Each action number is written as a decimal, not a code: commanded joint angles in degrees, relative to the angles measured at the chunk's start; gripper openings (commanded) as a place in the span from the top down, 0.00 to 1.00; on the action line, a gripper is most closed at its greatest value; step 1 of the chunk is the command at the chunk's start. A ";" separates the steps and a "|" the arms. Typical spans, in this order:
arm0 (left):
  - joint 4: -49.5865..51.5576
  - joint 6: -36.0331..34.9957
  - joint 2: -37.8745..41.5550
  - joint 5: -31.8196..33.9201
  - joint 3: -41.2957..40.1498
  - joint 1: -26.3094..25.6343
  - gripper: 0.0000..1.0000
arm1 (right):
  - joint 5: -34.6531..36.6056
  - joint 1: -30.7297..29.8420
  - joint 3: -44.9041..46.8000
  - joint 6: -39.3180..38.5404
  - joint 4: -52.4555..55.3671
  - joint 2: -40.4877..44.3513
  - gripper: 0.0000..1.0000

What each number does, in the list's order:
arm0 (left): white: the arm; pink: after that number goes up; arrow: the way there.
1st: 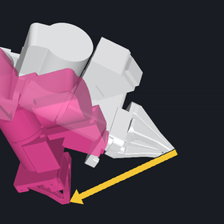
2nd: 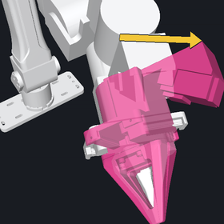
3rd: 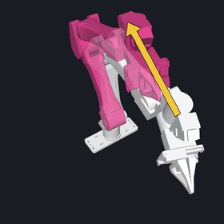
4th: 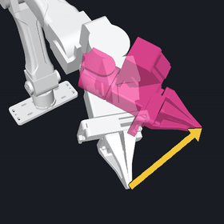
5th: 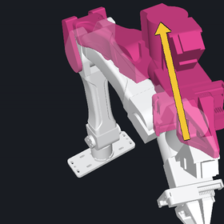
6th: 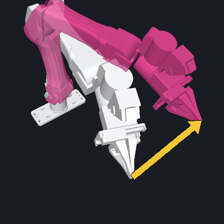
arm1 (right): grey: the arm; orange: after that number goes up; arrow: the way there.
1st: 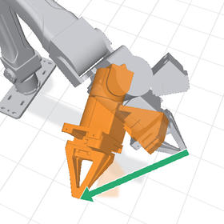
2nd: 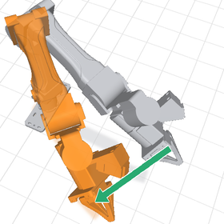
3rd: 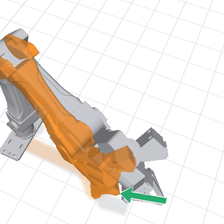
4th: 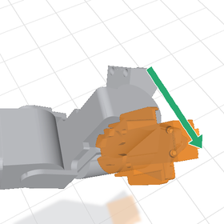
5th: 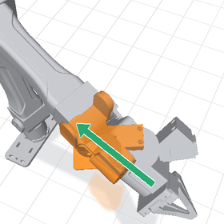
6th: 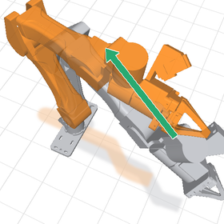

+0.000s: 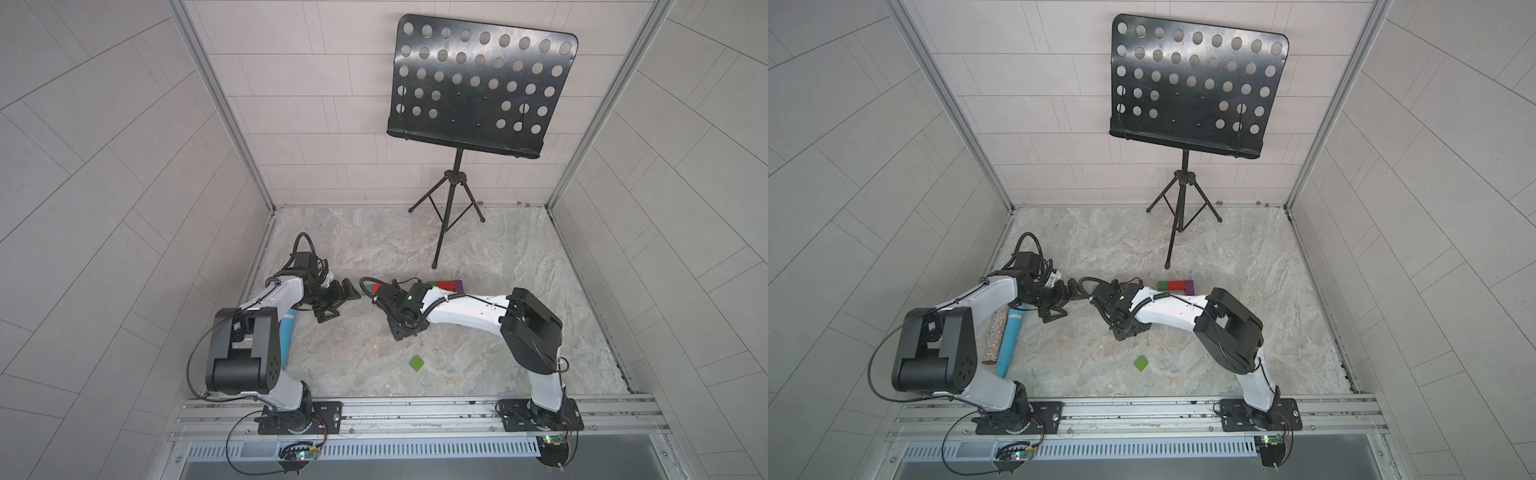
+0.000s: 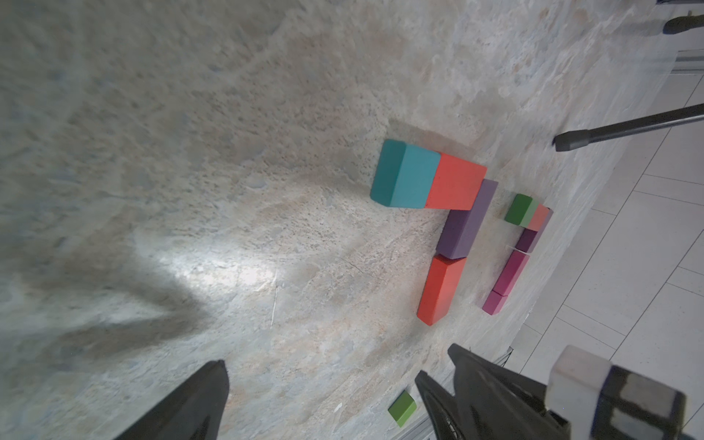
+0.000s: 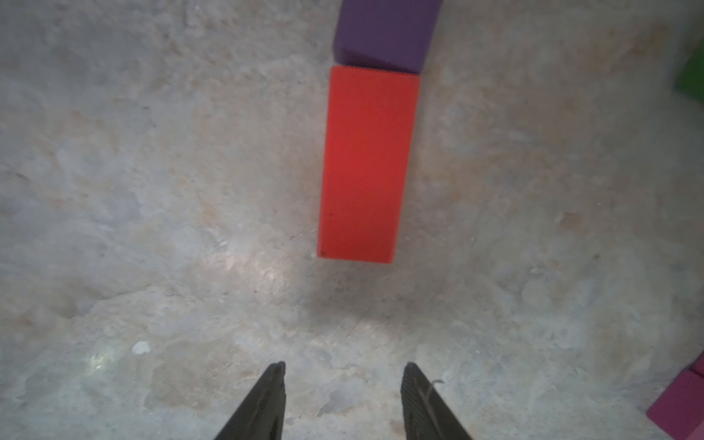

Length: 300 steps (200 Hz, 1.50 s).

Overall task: Assemble the number 7 with building blocks
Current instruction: Move the building block to the center of the board, then adjust the building block at the center of the board.

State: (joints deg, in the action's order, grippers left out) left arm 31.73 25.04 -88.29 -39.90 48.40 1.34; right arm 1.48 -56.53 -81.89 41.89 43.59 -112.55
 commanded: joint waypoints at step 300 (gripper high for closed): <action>-0.70 -0.29 -1.60 -0.98 -0.54 2.61 0.00 | -0.42 4.23 -6.35 -9.06 0.53 -7.33 0.58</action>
State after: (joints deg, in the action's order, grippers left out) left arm 31.42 25.06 -89.38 -40.49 48.34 3.51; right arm 0.27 -52.07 -86.94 32.16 42.26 -118.98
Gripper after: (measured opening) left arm 0.999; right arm 0.425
